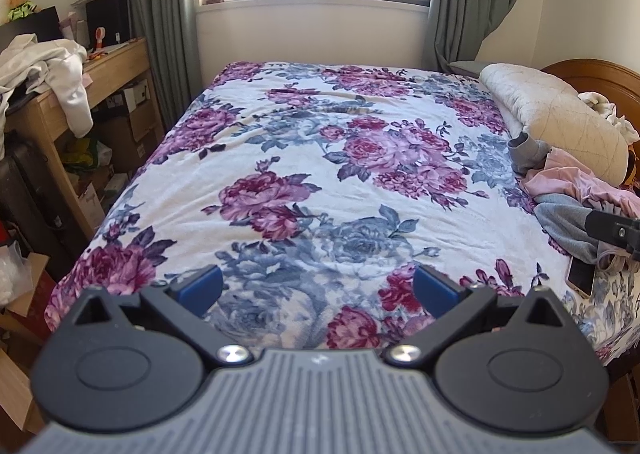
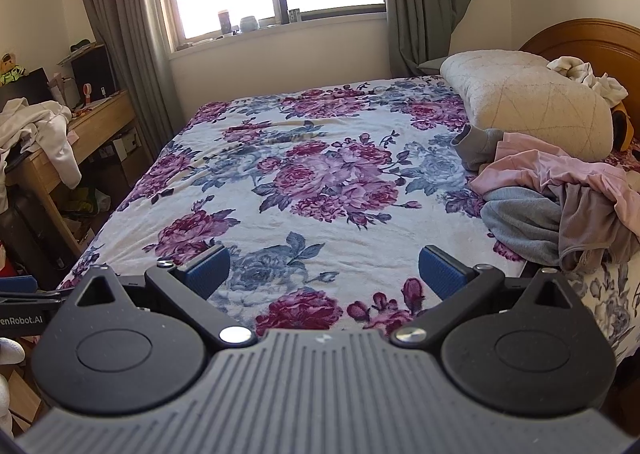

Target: Fold clothes

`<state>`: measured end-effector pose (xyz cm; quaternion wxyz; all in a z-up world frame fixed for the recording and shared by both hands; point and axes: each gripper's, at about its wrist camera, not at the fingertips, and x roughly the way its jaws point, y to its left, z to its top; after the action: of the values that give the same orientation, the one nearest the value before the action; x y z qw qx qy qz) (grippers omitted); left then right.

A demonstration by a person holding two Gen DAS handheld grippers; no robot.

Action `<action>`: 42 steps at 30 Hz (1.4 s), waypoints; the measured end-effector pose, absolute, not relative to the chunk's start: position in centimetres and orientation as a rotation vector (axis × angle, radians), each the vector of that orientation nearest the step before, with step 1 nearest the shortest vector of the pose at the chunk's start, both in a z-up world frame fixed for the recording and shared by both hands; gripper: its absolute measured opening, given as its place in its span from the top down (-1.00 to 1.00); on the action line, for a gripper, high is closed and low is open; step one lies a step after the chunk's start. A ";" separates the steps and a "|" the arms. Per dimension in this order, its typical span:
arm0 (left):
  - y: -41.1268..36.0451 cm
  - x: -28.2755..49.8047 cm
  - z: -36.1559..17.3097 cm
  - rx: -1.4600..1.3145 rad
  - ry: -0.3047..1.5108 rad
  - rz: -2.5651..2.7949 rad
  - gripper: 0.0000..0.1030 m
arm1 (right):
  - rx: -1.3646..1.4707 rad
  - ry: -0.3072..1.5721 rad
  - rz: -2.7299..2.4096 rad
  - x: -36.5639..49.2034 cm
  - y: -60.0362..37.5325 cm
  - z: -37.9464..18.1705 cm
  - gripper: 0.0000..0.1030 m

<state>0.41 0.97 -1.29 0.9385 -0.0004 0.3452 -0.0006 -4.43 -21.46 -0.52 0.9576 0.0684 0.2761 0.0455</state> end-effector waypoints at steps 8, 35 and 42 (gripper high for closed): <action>0.1 1.6 -2.9 0.018 0.752 -0.027 -0.99 | 0.159 0.573 0.125 -3.1 -22.0 -1.6 -1.00; -5.0 7.7 -7.2 0.130 0.981 -0.066 -0.99 | 0.342 0.457 -0.586 12.6 -63.6 -17.6 0.31; -4.6 7.2 -6.7 0.062 0.969 -0.170 -0.99 | 0.198 0.413 -0.483 11.8 -57.9 -15.1 0.92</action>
<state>7.23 -4.63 -6.75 0.8811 0.0296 0.4649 -0.0815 11.79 -57.86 -15.11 0.9452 0.0971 0.2027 -0.2369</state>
